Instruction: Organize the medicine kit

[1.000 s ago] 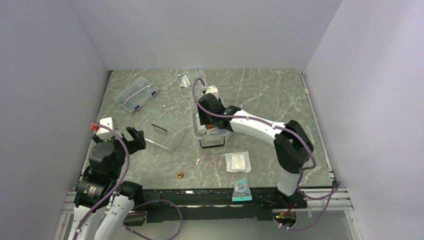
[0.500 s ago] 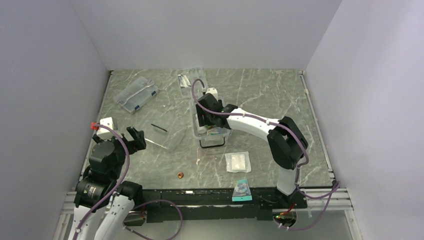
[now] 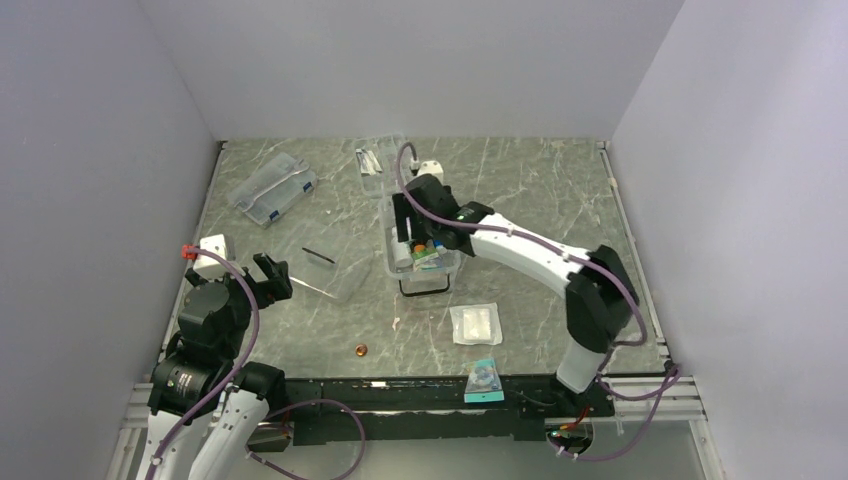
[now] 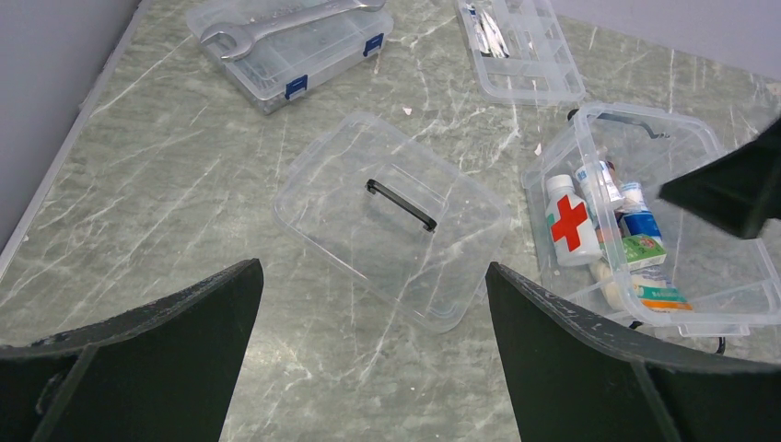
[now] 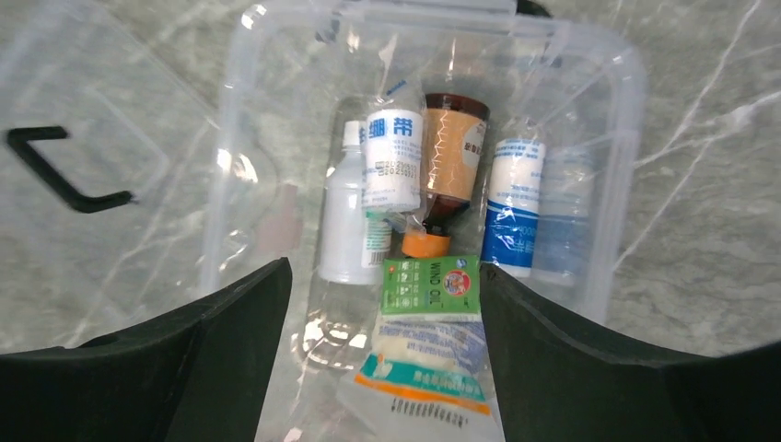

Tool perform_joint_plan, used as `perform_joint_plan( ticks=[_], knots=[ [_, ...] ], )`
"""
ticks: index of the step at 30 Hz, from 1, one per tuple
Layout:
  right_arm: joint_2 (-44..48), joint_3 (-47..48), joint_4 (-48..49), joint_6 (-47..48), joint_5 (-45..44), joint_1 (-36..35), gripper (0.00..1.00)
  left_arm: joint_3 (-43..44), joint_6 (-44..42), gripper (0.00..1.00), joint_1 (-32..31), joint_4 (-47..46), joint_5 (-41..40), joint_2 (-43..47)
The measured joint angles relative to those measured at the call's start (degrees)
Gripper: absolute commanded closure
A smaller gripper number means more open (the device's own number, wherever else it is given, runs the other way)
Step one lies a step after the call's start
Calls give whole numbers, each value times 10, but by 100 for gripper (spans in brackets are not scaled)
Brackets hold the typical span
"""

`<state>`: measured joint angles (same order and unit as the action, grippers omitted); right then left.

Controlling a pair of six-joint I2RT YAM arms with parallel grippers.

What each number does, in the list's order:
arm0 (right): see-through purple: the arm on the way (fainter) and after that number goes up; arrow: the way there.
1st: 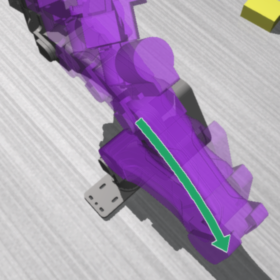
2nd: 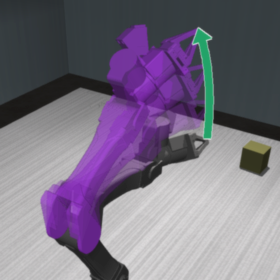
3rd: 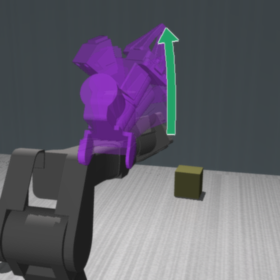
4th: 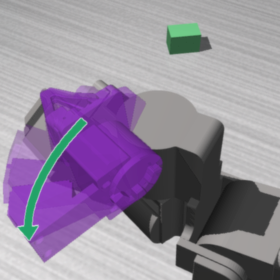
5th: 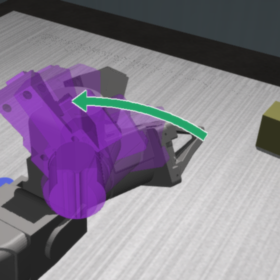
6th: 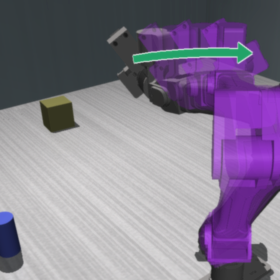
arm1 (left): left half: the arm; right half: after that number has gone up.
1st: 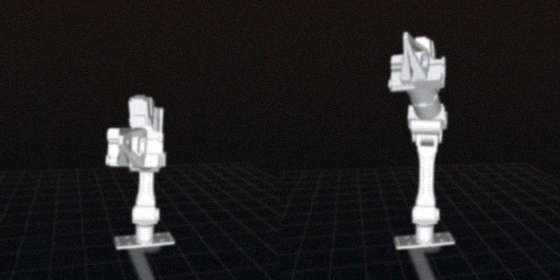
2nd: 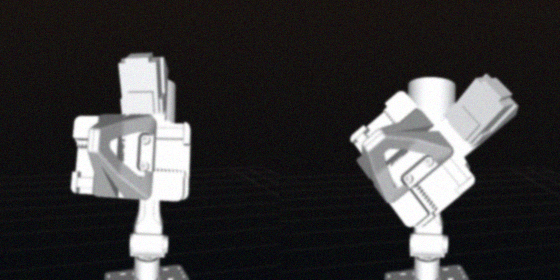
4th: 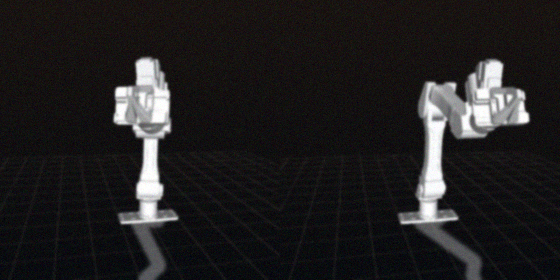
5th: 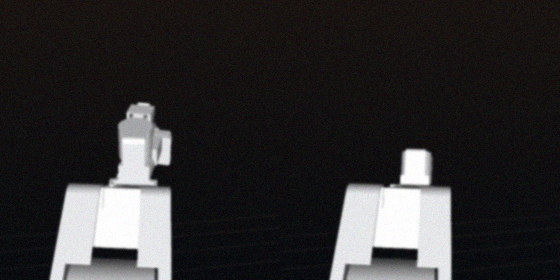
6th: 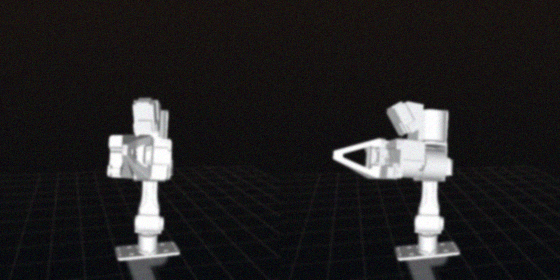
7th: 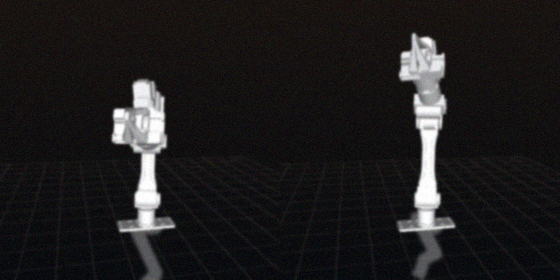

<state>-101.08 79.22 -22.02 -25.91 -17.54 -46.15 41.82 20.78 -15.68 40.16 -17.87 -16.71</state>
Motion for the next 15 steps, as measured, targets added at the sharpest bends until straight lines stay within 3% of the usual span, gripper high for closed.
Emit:
perform_joint_plan(
  ticks=[8, 15],
  knots=[
    [173, -51, -2, 7, -12, 0, 18, 0, 0, 1, 0, 0, 0, 0],
    [305, -159, -20, 0, -36, 0, 18, 0, 0, 1, 0, 0, 1, 0]
  ],
)
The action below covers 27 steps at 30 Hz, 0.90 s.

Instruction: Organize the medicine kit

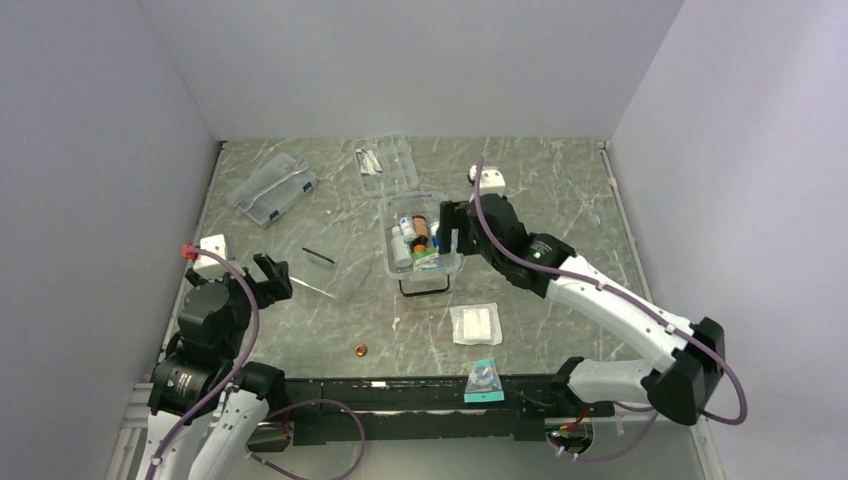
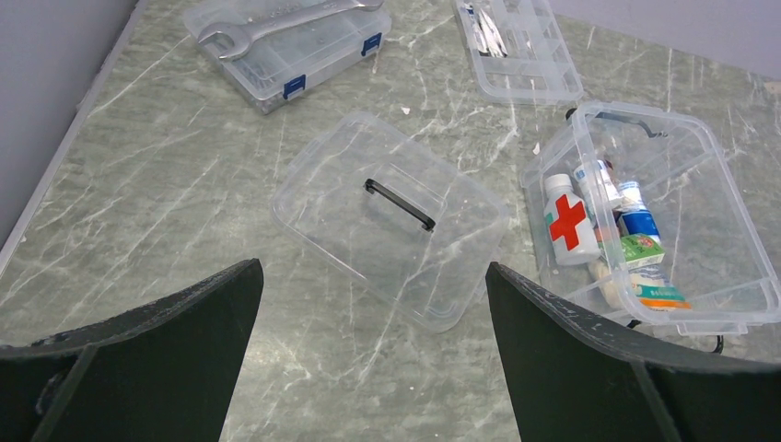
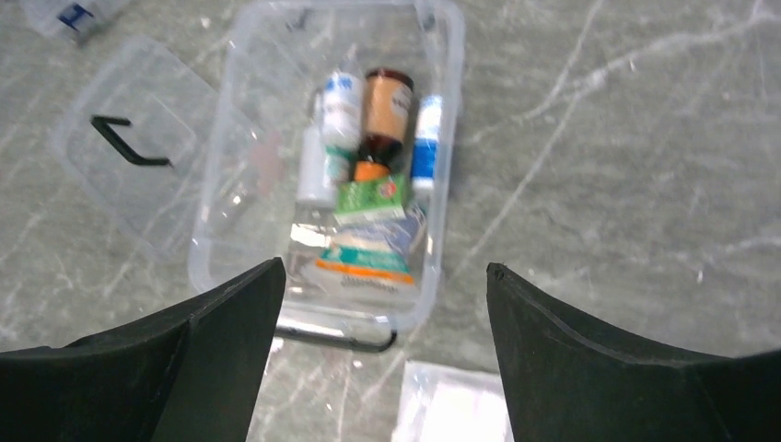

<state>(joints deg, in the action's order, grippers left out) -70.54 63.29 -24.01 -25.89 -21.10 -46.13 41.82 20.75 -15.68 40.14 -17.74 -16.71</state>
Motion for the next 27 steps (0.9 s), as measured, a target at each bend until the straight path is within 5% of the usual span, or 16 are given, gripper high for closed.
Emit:
perform_joint_plan(
  ticks=[10, 27],
  knots=[
    [91, -141, -43, -59, 16, 1, 24, 0, 0, 1, 0, 0, 12, 0],
    [54, -265, -51, -144, 70, 1, 43, 0, 0, 1, 0, 0, 14, 0]
  ],
)
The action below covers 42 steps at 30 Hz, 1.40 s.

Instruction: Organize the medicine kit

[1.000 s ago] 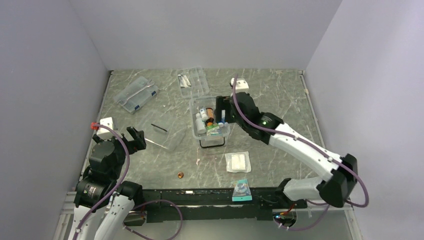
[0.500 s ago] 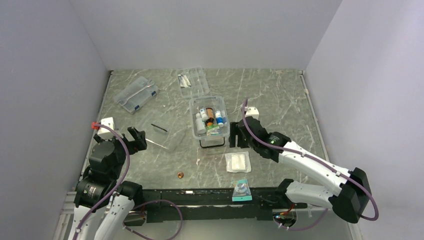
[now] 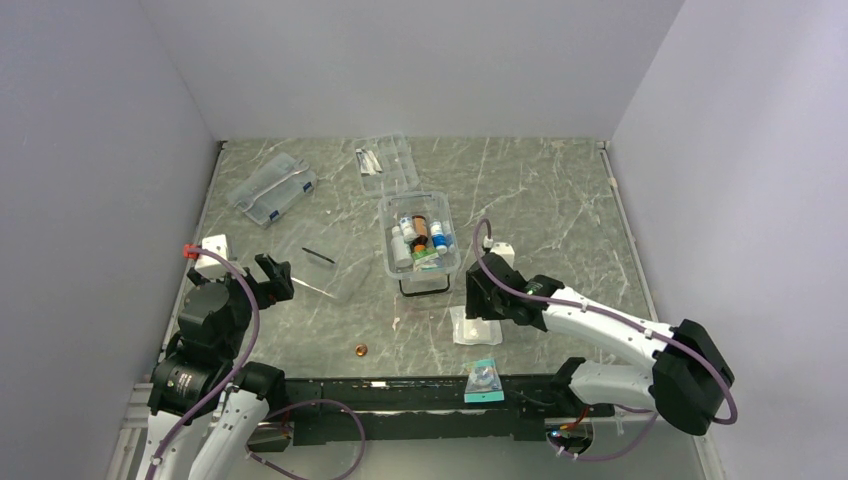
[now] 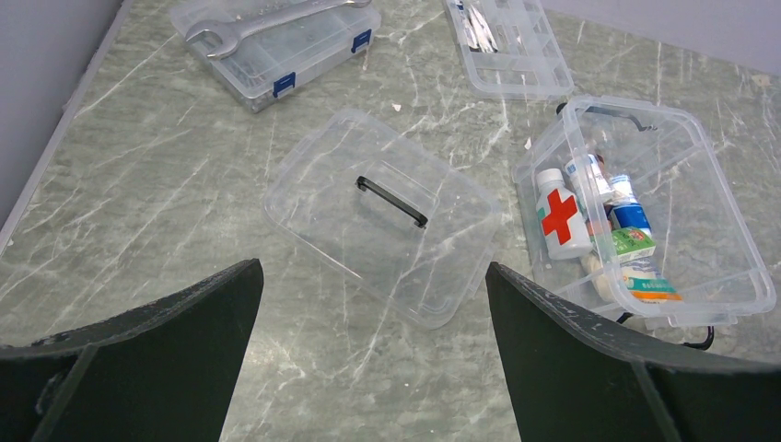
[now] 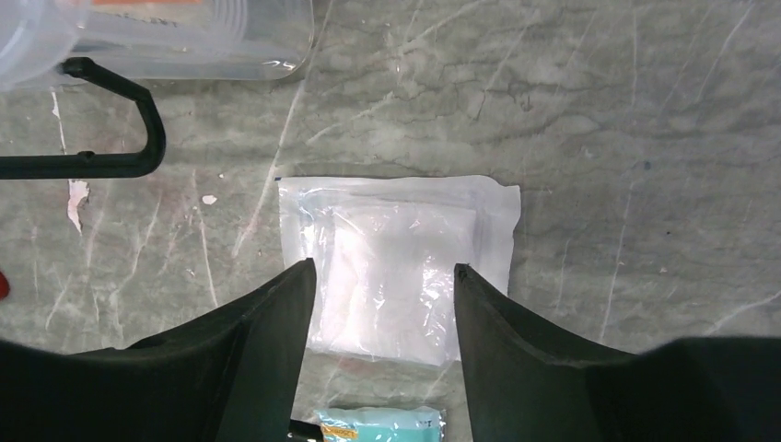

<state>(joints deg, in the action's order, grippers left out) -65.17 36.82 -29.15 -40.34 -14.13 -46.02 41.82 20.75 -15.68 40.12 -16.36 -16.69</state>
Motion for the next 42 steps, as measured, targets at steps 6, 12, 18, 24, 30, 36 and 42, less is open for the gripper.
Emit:
perform_joint_plan(
  ticks=[6, 12, 18, 24, 30, 36, 42],
  knots=[
    [-18, -7, 18, -8, 12, 0, 53, 0, 0, 1, 0, 0, 0, 0],
    [-23, -23, 29, -14, 18, 0, 58, 0, 0, 1, 0, 0, 0, 0],
    [-26, -38, 36, -19, 28, 0, 61, 0, 0, 1, 0, 0, 0, 0],
    [-49, -42, 50, -23, 30, -5, 69, 0, 0, 1, 0, 0, 0, 0],
    [-69, -38, 57, -23, 17, -19, 94, 0, 0, 1, 0, 0, 0, 0],
    [-80, -25, 50, -26, -6, -38, 100, 0, 0, 1, 0, 0, 0, 0],
    [-65, 1, -2, -23, -34, -42, 100, 0, 0, 1, 0, 0, 0, 0]
  ],
)
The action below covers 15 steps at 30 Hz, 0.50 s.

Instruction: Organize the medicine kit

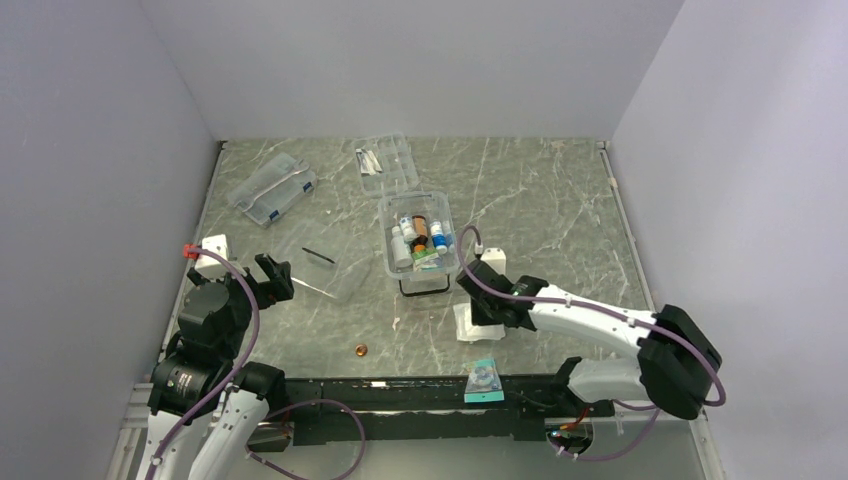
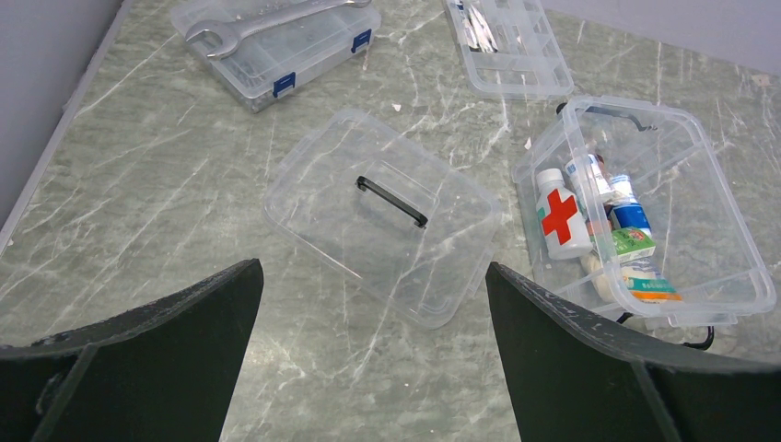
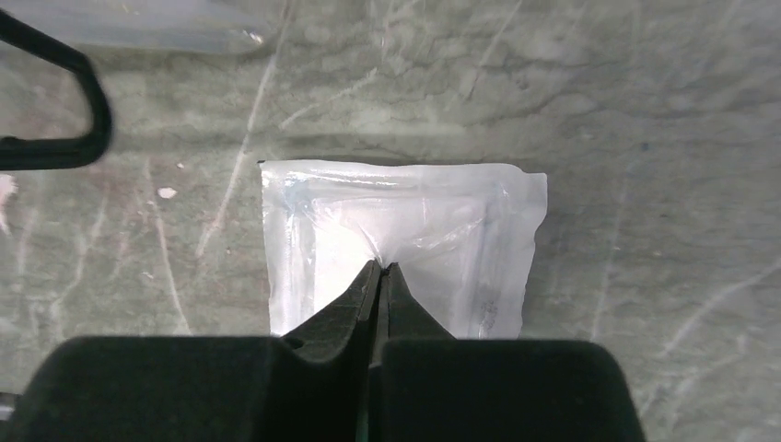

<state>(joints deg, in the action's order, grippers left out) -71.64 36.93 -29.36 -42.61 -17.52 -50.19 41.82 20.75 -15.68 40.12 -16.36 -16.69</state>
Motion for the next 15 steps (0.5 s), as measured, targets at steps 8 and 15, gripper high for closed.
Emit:
perform_joint_plan(
  ticks=[8, 15],
  knots=[
    [78, 103, -108, 19, -95, 0, 100, 0, 0, 1, 0, 0, 0, 0],
    [79, 205, -139, 62, -155, 9, 100, 0, 0, 1, 0, 0, 0, 0]
  ],
)
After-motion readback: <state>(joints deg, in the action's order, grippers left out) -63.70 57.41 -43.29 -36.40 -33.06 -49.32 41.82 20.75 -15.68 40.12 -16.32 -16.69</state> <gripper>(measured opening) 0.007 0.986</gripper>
